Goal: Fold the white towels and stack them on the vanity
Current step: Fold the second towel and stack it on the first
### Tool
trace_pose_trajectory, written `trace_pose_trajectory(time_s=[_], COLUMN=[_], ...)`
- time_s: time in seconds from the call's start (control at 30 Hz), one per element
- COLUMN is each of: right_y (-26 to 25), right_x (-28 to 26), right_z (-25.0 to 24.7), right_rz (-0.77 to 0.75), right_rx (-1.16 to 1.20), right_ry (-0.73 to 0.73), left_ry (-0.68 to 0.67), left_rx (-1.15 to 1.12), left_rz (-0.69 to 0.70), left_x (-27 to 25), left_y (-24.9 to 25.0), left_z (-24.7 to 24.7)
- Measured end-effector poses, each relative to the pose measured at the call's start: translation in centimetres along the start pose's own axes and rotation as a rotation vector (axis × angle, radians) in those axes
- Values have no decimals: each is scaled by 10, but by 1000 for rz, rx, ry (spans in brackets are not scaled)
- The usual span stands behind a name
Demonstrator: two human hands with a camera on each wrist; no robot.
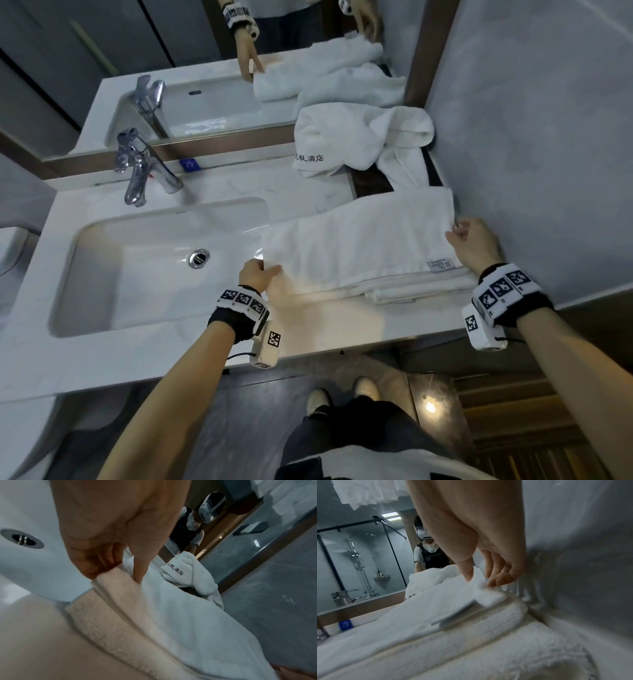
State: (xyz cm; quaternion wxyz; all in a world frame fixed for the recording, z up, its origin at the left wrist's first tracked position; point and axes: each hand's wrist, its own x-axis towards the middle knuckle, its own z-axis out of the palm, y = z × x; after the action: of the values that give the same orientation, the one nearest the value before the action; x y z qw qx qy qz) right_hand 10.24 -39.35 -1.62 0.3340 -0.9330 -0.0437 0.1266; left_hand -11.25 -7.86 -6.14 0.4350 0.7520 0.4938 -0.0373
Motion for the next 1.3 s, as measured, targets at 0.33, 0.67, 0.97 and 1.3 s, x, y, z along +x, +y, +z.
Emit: trace_pose_trajectory(time_s=[0.33,0.67,0.97,1.3], right_y=[-1,-8,-5,10], right_x=[3,3,5,1], right_z=[-1,-8,-9,-3], right_rz=[48,-16,-38,48], right_rx=[-97,125,142,21], right_ry=[-159,-78,-40,-77], left_ry=[-71,81,-36,-36], left_rx=[-67,17,-48,77], left_rz=[17,7,19,13], left_x=[-5,-14,-13,-26], left_y=[-1,6,7,-12], left_z=[2,-3,-7,-1])
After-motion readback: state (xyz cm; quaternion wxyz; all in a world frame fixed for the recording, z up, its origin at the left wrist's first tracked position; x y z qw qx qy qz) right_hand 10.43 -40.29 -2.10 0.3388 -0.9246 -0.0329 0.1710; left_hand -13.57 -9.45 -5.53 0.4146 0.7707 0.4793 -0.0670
